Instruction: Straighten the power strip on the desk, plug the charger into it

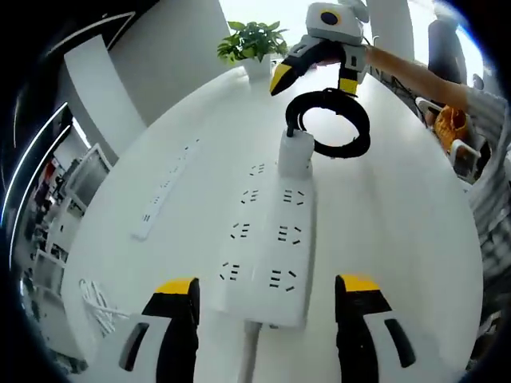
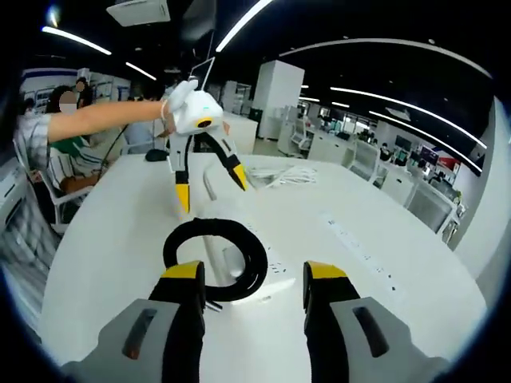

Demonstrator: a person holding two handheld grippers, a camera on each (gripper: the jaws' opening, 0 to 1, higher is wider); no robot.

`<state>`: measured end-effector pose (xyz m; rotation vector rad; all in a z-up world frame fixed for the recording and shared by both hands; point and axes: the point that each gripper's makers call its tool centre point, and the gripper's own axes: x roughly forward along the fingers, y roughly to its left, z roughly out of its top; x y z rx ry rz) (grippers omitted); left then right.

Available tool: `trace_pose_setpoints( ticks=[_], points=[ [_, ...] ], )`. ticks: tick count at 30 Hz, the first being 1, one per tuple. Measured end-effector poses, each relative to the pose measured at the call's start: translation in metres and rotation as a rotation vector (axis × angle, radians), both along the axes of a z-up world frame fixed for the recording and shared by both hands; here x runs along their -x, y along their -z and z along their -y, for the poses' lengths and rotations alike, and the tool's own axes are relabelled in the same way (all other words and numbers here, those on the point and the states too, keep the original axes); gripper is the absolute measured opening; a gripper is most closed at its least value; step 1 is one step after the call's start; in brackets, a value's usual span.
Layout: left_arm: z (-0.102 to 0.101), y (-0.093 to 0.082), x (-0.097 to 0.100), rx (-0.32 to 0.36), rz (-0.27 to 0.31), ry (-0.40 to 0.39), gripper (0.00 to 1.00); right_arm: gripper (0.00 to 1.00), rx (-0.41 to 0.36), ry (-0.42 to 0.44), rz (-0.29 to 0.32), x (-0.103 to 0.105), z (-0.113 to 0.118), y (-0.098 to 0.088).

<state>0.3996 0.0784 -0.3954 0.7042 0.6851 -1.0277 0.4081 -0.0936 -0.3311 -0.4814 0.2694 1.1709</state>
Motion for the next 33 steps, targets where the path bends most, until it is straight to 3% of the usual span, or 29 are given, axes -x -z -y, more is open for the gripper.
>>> trace_pose_setpoints(
  ticks=[6, 13, 18, 21, 33],
  points=[
    [-0.006, -0.015, -0.015, 0.051, 0.056, -0.009, 0.86, 0.56, -0.034, 0.014, 0.008, 0.001, 0.007, -0.007],
    [-0.016, -0.026, -0.023, 0.112, 0.065, -0.039, 0.89, 0.66, -0.061, 0.013, 0.017, 0.007, 0.013, -0.012],
    [-0.016, -0.031, -0.022, 0.186, 0.079, -0.047, 0.99, 0.87, -0.115, -0.006, 0.048, 0.013, 0.013, -0.018],
    [-0.016, -0.035, -0.021, 0.23, 0.097, -0.062, 0.99, 0.97, -0.119, -0.002, 0.061, 0.015, 0.016, -0.017],
    [-0.013, -0.048, -0.005, 0.352, 0.171, -0.067, 0.99, 1.0, -0.143, 0.017, 0.119, 0.034, 0.028, -0.018]
  ],
)
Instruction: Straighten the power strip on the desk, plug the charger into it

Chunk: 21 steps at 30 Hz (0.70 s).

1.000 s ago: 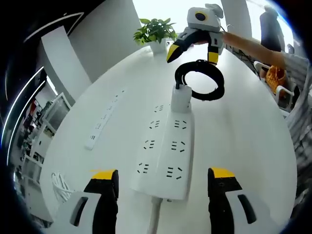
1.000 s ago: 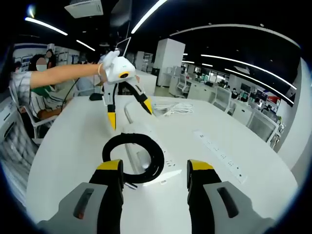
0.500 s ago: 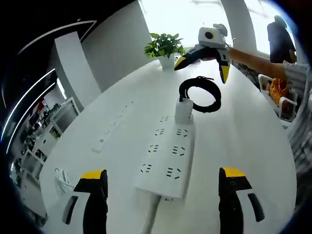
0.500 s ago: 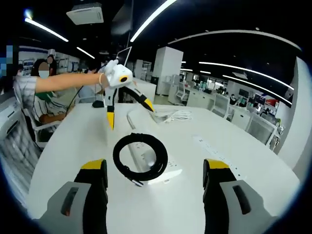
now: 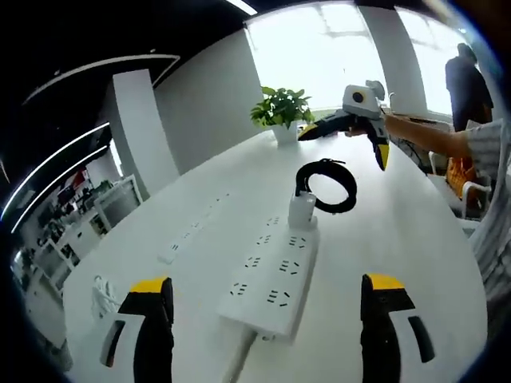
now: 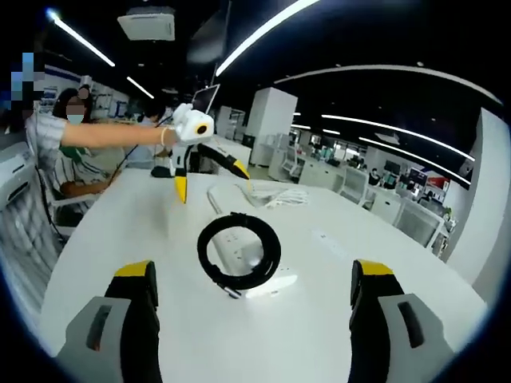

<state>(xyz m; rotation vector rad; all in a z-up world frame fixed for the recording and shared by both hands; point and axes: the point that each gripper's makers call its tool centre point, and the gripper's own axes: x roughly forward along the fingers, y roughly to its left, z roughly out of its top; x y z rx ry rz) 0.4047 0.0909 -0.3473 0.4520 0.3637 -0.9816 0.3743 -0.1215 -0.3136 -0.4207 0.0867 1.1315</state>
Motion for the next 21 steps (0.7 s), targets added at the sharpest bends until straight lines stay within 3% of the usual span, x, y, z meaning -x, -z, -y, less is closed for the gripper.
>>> trace_pose_setpoints(
  ticks=[8, 13, 17, 21],
  points=[
    [-0.004, -0.001, 0.012, 0.029, 0.079, -0.033, 0.99, 1.0, -0.079, 0.039, 0.015, 0.015, 0.017, 0.0],
    [-0.006, -0.004, 0.024, 0.065, 0.118, -0.031, 0.99, 1.0, -0.047, 0.091, 0.045, 0.025, 0.027, 0.006],
    [-0.01, -0.009, 0.028, 0.113, 0.161, -0.077, 0.99, 1.0, -0.131, 0.09, 0.038, 0.043, 0.023, -0.004],
    [-0.016, -0.018, 0.03, 0.16, 0.201, -0.125, 0.99, 1.0, -0.15, 0.122, 0.064, 0.052, 0.022, -0.013]
  ],
)
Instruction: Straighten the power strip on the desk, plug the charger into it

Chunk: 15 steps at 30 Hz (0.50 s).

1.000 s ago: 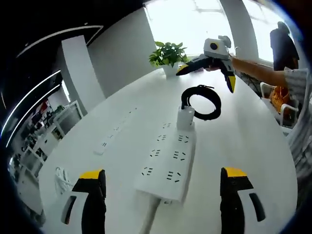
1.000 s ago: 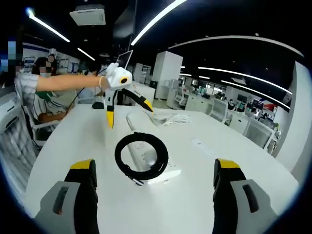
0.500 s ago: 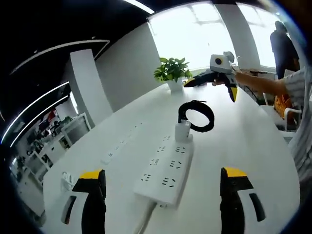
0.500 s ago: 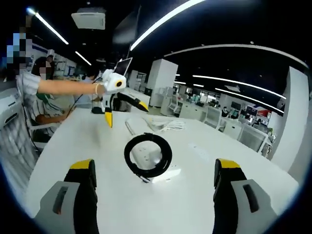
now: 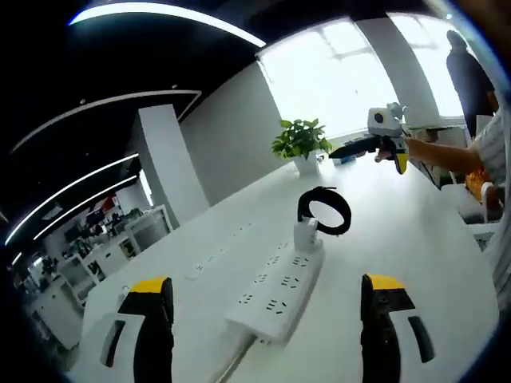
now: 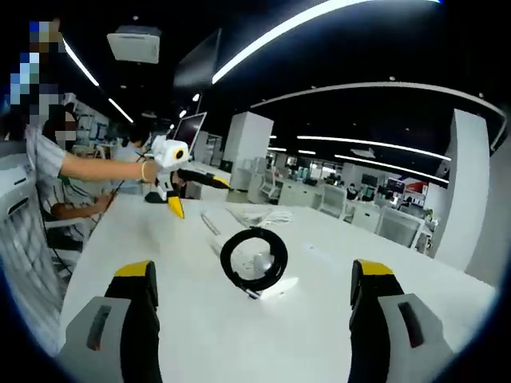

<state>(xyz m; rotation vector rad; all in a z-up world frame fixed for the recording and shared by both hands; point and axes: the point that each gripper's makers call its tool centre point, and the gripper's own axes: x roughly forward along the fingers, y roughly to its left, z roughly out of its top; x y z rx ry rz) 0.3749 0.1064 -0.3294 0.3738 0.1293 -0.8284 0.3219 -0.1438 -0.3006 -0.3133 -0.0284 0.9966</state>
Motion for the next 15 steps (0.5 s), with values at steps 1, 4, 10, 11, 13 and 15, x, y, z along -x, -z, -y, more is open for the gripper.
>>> trace_pose_setpoints(
  ticks=[1, 4, 10, 11, 13, 15],
  points=[
    [-0.001, -0.004, 0.0, 0.012, 0.016, -0.017, 0.99, 1.0, 0.005, 0.008, 0.015, 0.002, 0.0, -0.002],
    [-0.004, -0.013, 0.001, 0.049, 0.038, -0.077, 0.99, 1.0, 0.029, 0.051, 0.055, 0.005, 0.0, -0.008],
    [-0.01, -0.021, 0.012, 0.09, 0.073, -0.145, 0.99, 1.0, -0.011, 0.092, 0.056, 0.011, -0.004, -0.015],
    [-0.011, -0.022, 0.013, 0.095, 0.071, -0.167, 0.99, 1.0, -0.026, 0.097, 0.047, 0.012, -0.004, -0.016],
    [-0.012, -0.025, 0.016, 0.105, 0.085, -0.177, 0.98, 1.0, -0.048, 0.108, 0.039, 0.013, -0.005, -0.019],
    [-0.016, -0.029, 0.02, 0.107, 0.101, -0.205, 0.97, 1.0, -0.078, 0.134, 0.028, 0.013, -0.004, -0.022]
  ],
)
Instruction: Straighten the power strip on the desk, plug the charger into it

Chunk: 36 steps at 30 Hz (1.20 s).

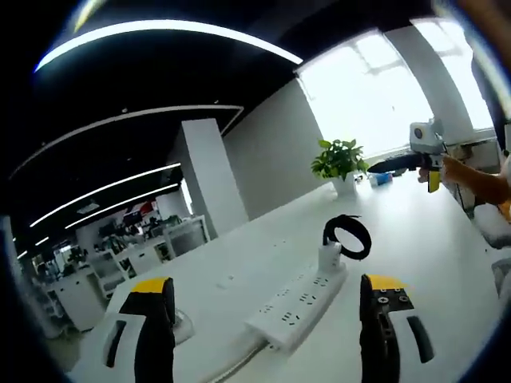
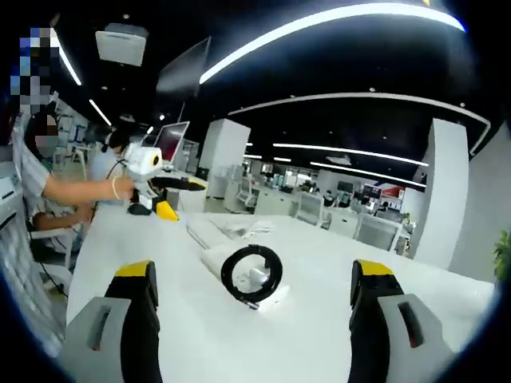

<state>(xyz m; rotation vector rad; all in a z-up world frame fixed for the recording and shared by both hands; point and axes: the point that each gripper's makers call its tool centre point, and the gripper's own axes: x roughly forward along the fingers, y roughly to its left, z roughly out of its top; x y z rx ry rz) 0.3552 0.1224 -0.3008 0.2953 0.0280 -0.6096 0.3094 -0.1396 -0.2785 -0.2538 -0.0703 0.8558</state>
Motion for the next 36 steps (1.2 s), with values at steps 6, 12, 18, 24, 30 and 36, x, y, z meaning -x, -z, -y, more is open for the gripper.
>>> trace_pose_setpoints(
  ticks=[6, 12, 18, 24, 30, 36],
  points=[
    [-0.012, -0.011, 0.006, 0.026, 0.026, -0.074, 0.97, 1.0, -0.035, 0.1, 0.039, -0.003, 0.011, -0.012],
    [-0.016, -0.017, 0.018, 0.099, 0.028, -0.101, 0.97, 1.0, -0.053, 0.174, 0.05, -0.002, 0.02, -0.019],
    [-0.019, -0.024, 0.03, 0.125, 0.045, -0.131, 0.98, 0.97, -0.122, 0.219, -0.02, 0.0, 0.031, -0.012],
    [-0.017, -0.023, 0.042, 0.16, 0.024, -0.122, 0.98, 0.98, -0.138, 0.245, -0.024, 0.007, 0.035, -0.006],
    [-0.009, -0.018, 0.053, 0.228, 0.024, -0.096, 0.98, 0.99, -0.145, 0.244, -0.064, 0.014, 0.031, 0.013],
    [-0.012, -0.013, 0.06, 0.264, 0.012, -0.11, 0.98, 0.99, -0.118, 0.253, -0.075, 0.019, 0.027, 0.025]
  ],
)
